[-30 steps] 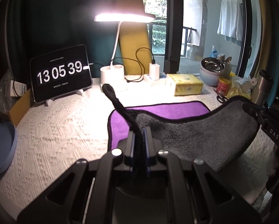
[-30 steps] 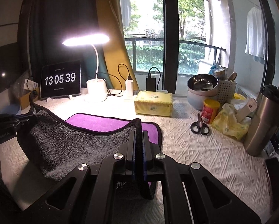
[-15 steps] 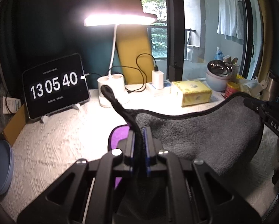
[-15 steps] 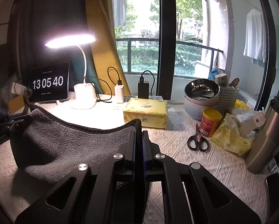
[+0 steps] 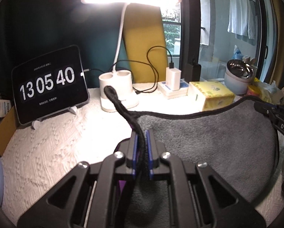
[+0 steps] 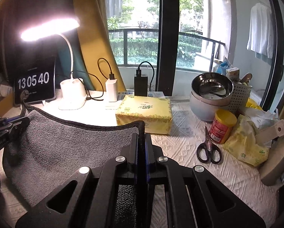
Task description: Fold towel
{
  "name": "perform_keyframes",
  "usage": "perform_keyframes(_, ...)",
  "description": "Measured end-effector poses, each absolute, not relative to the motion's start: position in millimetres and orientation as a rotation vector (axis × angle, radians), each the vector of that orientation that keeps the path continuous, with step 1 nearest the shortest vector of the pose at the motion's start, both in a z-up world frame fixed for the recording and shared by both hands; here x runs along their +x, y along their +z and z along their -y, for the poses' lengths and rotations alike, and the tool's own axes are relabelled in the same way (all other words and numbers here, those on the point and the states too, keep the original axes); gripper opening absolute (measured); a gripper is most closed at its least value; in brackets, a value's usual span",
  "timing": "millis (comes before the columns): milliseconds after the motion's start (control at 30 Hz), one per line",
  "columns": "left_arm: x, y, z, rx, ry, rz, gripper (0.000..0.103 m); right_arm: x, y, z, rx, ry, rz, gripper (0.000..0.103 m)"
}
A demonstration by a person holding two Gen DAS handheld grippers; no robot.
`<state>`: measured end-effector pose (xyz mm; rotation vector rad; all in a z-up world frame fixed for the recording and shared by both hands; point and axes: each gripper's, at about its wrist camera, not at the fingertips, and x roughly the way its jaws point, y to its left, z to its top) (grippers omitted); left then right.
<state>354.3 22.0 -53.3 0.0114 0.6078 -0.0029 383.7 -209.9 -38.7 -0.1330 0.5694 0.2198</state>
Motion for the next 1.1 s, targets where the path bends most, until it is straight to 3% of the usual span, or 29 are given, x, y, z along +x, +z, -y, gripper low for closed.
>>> perform_keyframes(533,388,-86,-34,-0.029,0.001,-0.751,0.012,417,-71,200,-0.163,0.171,-0.705,0.007)
perform_keyframes(700,386,-84,-32,-0.007,0.019,-0.742,0.019,418,-73,199,-0.170,0.165,-0.721,0.007)
perform_keyframes(767,385,-81,-33,-0.003,0.028,-0.736,0.021,418,-72,198,-0.175,0.154,-0.724,0.010)
perform_keyframes(833,383,-76,-34,0.003,0.039,-0.728,0.021,417,-69,198,-0.175,0.152,-0.721,0.027)
perform_keyframes(867,381,-74,-35,0.000,0.047,-0.724,0.022,417,-66,199,-0.173,0.149,-0.714,0.031)
perform_keyframes(1100,366,-59,-39,-0.027,0.042,-0.711,0.029,402,-43,199,-0.173,0.136,-0.665,0.034)
